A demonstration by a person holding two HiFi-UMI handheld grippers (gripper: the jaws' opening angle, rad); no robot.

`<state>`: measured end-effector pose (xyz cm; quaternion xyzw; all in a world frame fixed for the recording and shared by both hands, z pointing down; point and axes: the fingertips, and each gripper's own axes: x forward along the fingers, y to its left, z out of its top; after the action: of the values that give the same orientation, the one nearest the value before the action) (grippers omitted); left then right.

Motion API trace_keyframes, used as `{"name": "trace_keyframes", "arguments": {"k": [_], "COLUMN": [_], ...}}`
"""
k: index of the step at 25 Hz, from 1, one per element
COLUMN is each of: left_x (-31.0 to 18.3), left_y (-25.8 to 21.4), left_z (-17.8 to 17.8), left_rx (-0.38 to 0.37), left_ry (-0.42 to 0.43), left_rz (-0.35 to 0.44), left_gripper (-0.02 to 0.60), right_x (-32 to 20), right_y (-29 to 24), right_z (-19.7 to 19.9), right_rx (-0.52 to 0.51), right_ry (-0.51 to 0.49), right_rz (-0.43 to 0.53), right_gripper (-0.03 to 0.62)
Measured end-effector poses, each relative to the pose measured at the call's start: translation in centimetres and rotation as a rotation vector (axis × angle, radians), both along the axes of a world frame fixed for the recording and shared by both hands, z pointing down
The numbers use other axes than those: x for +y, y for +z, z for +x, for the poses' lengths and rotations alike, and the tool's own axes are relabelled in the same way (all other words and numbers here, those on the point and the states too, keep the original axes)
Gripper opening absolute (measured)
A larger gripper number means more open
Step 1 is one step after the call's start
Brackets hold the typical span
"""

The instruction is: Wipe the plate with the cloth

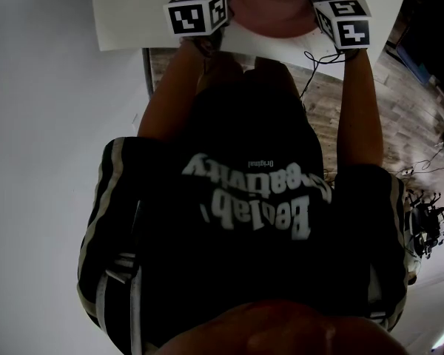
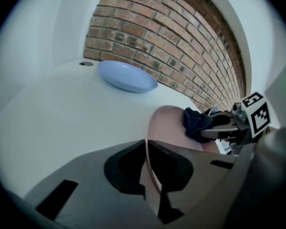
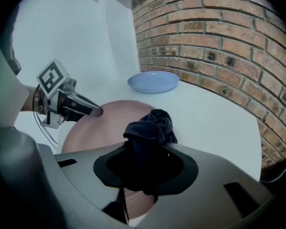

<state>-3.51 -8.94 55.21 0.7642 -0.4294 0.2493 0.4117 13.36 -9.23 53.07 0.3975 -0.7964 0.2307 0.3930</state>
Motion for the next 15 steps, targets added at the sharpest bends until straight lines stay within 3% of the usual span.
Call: {"name": "trace_keyframes", "arguments": {"k": [15], "left_x": [0.0], "left_y": [-0.1], "left_z": [0.8], "left_rx": [-0.02], "left_ry": [0.015], "left_rz": [0.017], "left_gripper": [0.014], "right_x": [5.6], "right_y": [-0.5], "right_z": [1.4], "right_rx": [0.003], "right_ry": [-0.004], "right_rz": [-0.034], "right_gripper": [0.115]}}
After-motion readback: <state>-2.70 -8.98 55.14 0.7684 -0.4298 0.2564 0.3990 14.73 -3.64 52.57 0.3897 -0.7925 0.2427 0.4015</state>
